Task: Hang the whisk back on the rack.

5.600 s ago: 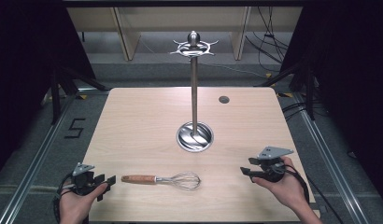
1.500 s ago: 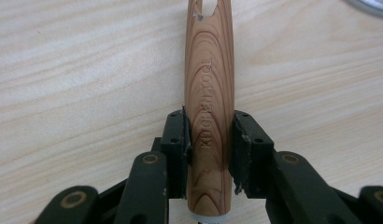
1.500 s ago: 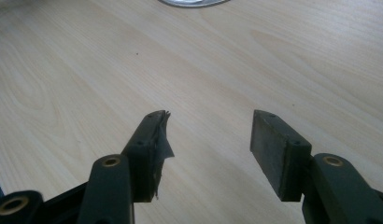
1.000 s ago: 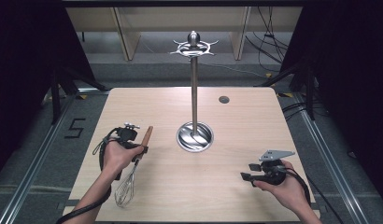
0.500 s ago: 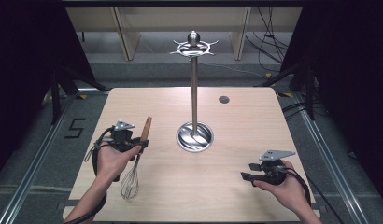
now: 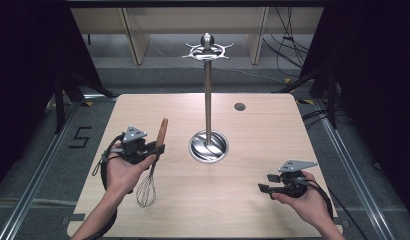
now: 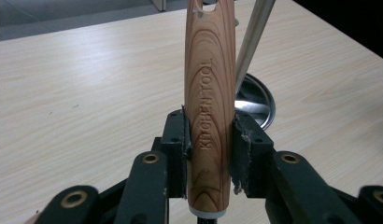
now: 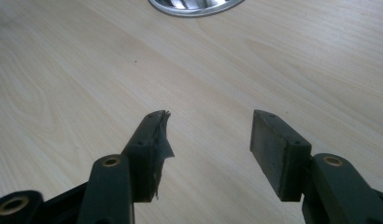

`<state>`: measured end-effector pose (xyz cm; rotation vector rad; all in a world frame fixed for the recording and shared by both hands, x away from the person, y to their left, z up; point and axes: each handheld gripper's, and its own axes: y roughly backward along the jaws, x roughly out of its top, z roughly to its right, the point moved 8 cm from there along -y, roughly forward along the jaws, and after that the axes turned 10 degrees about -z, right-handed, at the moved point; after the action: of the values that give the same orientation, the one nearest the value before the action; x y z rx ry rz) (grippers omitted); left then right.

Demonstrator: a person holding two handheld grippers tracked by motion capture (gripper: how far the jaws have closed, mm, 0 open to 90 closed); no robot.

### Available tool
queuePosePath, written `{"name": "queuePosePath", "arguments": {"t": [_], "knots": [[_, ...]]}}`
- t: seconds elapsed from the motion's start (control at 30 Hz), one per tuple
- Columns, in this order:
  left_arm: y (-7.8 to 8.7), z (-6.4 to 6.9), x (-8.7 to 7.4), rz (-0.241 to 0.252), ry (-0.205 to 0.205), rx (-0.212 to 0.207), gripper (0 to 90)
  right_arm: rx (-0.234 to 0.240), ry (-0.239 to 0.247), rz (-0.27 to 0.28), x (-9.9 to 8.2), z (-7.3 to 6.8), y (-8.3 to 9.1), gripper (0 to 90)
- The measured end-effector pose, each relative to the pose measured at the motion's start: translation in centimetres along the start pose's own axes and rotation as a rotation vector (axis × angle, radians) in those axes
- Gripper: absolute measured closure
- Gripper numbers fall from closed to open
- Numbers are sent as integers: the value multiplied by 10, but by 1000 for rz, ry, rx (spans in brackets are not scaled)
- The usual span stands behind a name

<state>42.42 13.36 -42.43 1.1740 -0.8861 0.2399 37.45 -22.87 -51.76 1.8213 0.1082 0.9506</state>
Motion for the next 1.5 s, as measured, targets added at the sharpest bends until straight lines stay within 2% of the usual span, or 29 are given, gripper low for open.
{"name": "queuePosePath", "arguments": {"t": [0.13, 0.17, 0.43, 0.6, 0.67, 0.7, 0.73, 1.03, 1.17, 1.5], "knots": [[2, 5, 5, 27, -8, -5, 679, -6, 14, 1, 0, 2, 1, 468], [2, 7, 7, 41, 3, -6, 679, -3, 17, 0, 0, 2, 1, 468], [9, 16, 16, 77, -24, 6, 679, -6, 19, -1, 0, 3, 1, 467], [12, 23, 24, 112, -20, 3, 679, -11, 18, 3, 0, 3, 1, 467], [13, 25, 27, 116, -31, 0, 679, -7, 18, -2, 0, 3, 1, 467], [13, 26, 28, 119, -32, -3, 679, 0, -7, -9, -1, 0, 1, 467], [13, 27, 28, 119, -32, -2, 679, -1, 4, -5, -1, 1, 1, 467], [15, 32, 36, 141, -47, -3, 679, -13, 6, 5, 0, 2, 1, 467], [17, 35, 41, 156, -55, -6, 679, -6, -21, 7, 0, 1, 1, 467], [20, 41, 50, 171, -67, -10, 679, -4, -28, 4, -1, 0, 1, 466]]}}
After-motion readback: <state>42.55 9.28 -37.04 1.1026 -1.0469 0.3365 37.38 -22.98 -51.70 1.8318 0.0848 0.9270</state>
